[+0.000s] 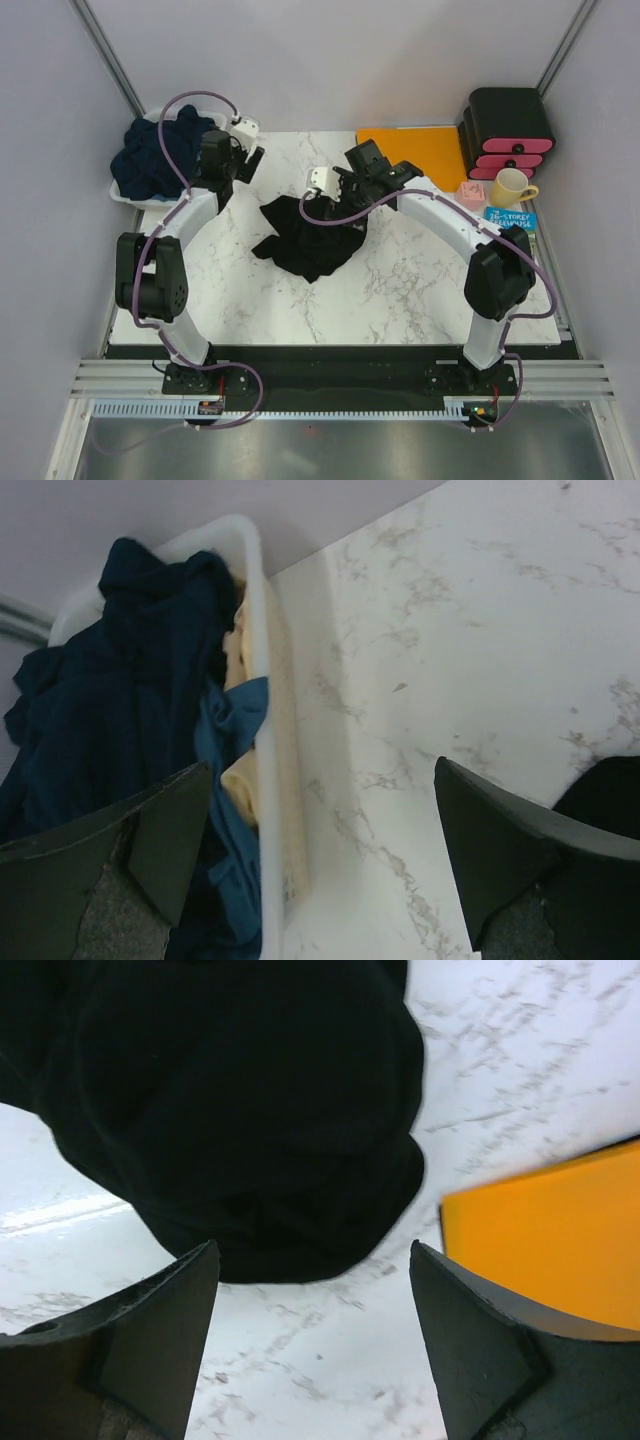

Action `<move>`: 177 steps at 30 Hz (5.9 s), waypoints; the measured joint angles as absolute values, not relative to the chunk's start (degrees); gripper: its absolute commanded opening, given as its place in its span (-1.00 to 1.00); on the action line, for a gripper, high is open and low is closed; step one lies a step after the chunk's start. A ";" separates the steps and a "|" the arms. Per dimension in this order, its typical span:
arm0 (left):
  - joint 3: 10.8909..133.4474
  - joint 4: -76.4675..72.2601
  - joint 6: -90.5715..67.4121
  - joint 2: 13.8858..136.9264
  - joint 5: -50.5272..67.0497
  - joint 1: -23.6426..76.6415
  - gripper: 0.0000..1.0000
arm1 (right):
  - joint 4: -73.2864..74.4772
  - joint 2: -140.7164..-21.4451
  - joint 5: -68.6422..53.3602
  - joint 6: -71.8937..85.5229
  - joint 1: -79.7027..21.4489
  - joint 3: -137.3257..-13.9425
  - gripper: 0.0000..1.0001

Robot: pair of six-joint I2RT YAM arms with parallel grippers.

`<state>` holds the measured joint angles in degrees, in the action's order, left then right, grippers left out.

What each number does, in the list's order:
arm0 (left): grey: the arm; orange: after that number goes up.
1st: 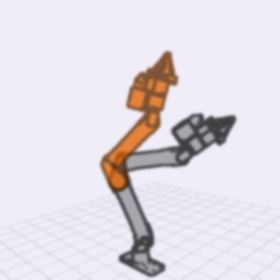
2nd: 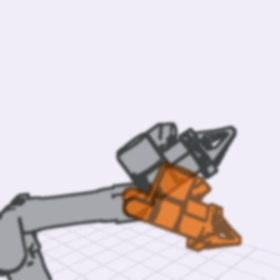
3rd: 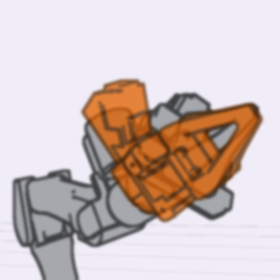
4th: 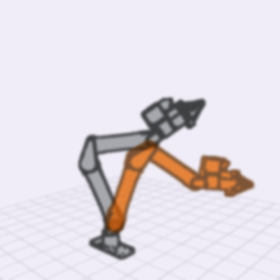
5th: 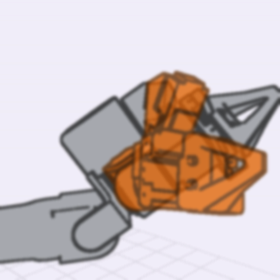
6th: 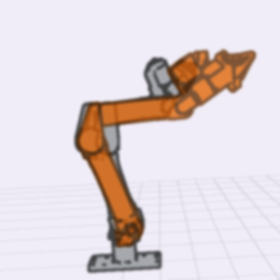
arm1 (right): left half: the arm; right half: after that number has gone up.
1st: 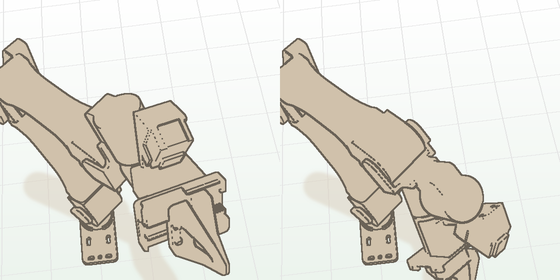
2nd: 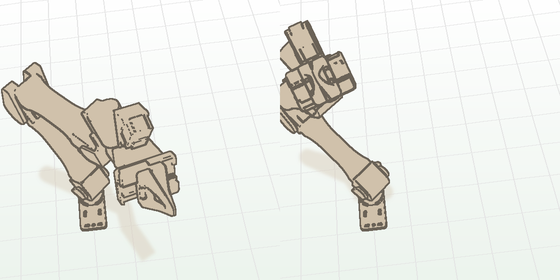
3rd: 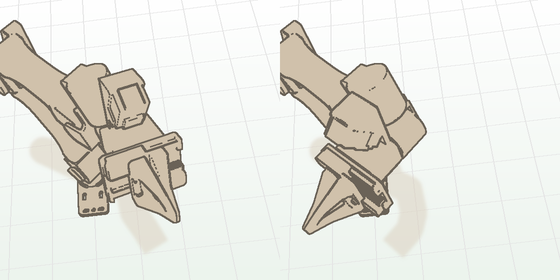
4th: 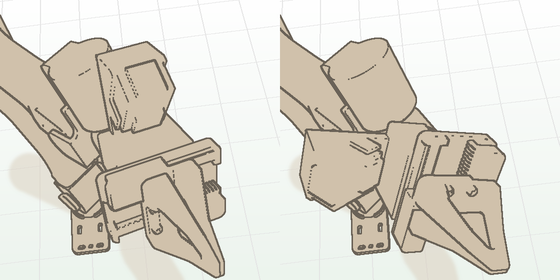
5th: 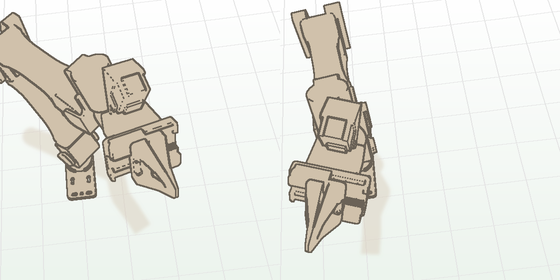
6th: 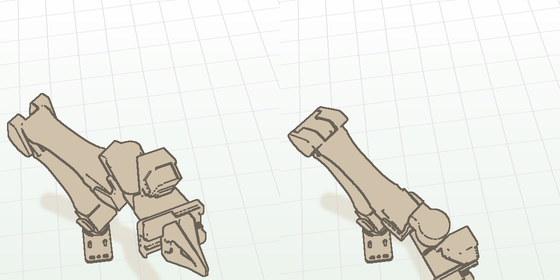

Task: Fold and stack the t-shirts
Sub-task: Flatten the tshirt out

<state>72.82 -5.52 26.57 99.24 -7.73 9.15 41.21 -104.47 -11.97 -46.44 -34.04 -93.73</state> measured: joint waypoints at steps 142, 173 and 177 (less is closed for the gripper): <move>73.80 -12.12 28.14 103.98 -9.93 10.31 0.99 | 44.60 -103.11 2.26 -57.32 -32.23 -91.35 0.39; 69.30 -10.79 28.99 100.55 -10.15 9.98 0.99 | 31.62 -119.11 -0.10 -47.62 -33.36 -92.75 0.19; 69.30 -10.81 28.99 100.55 -10.13 9.96 0.99 | 30.46 -119.11 0.51 -47.55 -33.36 -92.73 0.22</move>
<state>69.30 -10.81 28.99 100.55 -10.13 9.96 30.46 -119.11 0.51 -47.55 -33.36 -92.73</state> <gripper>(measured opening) 0.993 0.599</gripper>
